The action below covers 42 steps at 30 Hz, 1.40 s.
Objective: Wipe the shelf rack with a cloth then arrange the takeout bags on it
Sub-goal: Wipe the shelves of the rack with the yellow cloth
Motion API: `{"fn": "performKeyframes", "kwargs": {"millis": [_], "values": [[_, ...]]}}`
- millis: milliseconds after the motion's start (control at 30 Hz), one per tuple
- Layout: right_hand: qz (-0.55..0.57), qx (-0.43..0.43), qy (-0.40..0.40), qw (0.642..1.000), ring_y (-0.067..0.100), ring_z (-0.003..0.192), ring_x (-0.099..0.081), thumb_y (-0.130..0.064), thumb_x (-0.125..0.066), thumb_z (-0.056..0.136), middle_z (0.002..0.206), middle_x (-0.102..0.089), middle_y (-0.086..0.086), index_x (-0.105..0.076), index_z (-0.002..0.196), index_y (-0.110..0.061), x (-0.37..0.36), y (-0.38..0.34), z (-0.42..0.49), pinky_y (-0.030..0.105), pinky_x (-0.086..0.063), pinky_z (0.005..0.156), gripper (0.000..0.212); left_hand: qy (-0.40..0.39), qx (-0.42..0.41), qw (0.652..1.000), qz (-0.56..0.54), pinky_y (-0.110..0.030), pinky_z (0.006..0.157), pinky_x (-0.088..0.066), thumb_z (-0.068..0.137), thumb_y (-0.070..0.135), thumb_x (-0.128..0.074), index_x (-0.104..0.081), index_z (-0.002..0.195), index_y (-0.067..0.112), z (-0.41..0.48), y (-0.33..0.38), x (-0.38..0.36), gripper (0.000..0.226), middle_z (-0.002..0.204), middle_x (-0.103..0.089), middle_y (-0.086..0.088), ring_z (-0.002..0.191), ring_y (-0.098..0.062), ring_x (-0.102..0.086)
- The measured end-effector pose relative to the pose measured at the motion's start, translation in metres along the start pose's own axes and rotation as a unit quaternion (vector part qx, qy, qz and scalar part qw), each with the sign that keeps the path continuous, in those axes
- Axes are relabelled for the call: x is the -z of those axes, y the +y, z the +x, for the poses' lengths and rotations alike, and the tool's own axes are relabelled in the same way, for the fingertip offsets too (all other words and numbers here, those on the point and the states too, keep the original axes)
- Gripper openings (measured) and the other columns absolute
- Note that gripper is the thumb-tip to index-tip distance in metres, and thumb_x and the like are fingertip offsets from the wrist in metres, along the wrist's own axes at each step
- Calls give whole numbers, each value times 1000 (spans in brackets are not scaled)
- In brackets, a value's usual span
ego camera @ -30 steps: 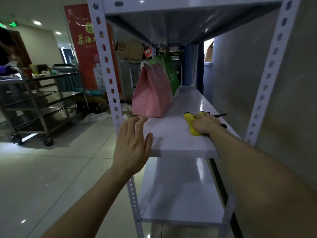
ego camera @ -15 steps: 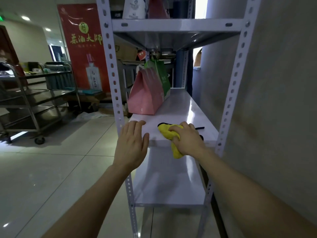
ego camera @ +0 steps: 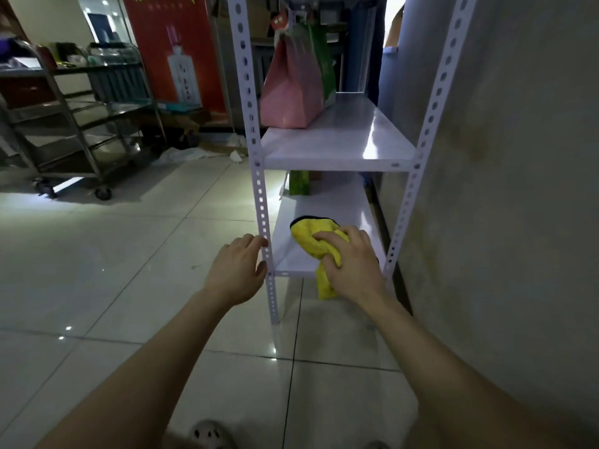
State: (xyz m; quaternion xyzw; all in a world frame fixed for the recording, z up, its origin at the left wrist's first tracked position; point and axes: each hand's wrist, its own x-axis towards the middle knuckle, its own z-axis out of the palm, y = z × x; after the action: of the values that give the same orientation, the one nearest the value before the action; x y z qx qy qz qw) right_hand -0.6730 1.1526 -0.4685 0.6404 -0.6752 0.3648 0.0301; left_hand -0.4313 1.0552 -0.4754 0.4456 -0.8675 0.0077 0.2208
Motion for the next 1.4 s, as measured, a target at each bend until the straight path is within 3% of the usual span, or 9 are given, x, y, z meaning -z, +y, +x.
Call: {"fn": "performKeyframes", "kwargs": {"millis": [333,500,633,833,1067,1400], "values": [[27,50,-49,997,26,121,-48,-29,-54,89,133,-54,3,-68,133,-36,-82,-37,0,46,-50,93,47,-31,58,997,-45,-46,92,-56,97,24,-70,-60,138,20,-56,-57,-58,42,131,-63,-2,110,-29,-68],[41,97,-55,993,29,122,-50,-16,-65,89,135,-54,6,-69,134,-31,-106,-34,13,47,-48,95,47,-19,50,997,-55,-41,80,-58,99,23,-69,-60,135,19,-9,-91,-51,37,130,-62,-1,105,-26,-70],[-13,113,-74,991,34,119,-52,-13,-66,86,133,-57,11,-70,133,-25,-93,-37,40,49,-47,90,49,-44,62,996,-50,-41,85,-58,100,25,-67,-61,138,21,36,-110,-19,38,134,-61,1,108,-25,-69],[-28,91,-106,990,36,122,-52,-18,-57,90,136,-56,12,-69,133,-25,-20,-85,101,53,-47,90,46,-84,57,994,-41,-40,86,-58,100,26,-66,-64,135,20,85,-106,73,35,134,-60,0,102,-24,-69],[-17,46,-112,992,37,123,-52,-13,-62,85,140,-54,12,-70,134,-27,118,-183,179,50,-46,93,51,-97,59,992,-56,-42,85,-60,101,24,-67,-65,133,20,146,-88,242,32,133,-60,2,101,-23,-71],[-45,12,-37,998,34,123,-52,-20,-57,85,141,-55,7,-70,132,-34,283,-295,281,49,-45,90,51,-52,20,995,-81,-36,78,-58,102,27,-65,-64,129,26,259,-76,440,27,132,-57,11,98,-17,-72]]}}
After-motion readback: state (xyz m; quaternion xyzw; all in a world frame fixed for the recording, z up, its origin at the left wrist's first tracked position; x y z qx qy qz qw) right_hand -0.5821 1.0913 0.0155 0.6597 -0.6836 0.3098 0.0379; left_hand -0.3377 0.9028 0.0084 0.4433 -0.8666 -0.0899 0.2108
